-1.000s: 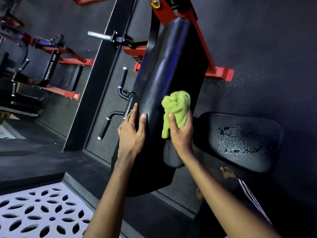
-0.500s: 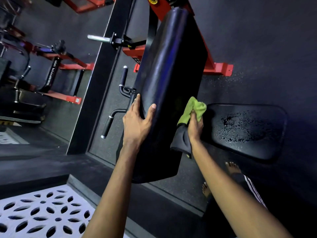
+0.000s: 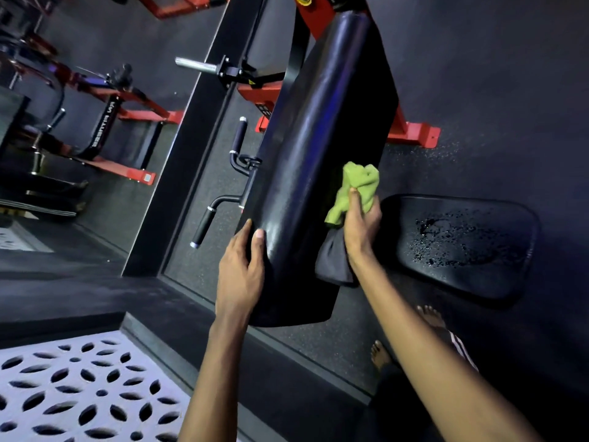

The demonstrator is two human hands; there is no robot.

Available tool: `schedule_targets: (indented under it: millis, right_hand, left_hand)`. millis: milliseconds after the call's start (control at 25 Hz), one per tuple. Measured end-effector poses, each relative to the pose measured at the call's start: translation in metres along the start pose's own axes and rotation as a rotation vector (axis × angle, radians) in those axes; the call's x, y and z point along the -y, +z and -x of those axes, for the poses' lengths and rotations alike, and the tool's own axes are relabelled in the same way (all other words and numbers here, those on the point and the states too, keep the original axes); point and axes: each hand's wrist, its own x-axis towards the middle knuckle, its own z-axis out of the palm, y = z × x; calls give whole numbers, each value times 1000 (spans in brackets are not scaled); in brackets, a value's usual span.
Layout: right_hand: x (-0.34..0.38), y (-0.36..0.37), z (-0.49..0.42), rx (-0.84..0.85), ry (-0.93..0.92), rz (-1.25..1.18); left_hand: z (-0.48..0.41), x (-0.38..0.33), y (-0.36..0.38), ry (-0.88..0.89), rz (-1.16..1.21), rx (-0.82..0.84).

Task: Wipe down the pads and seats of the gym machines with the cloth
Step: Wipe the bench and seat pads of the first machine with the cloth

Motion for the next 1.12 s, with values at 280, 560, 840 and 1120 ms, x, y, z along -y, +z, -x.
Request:
schedule_targets:
  millis: [280,560,840,1120]
  right_hand:
    - [58,10,47,326,-573,396]
    - [65,24,51,293,-578,378]
    - [39,14,66,218,-516,340]
    - [13,-15,120,474,-837,490]
  left_hand:
    - [24,14,-2,-9,-65,-20]
    - [24,13,-4,-51,4,-44]
    - [50,44,-15,67,243,-29]
    - [53,62,7,143,356,-238]
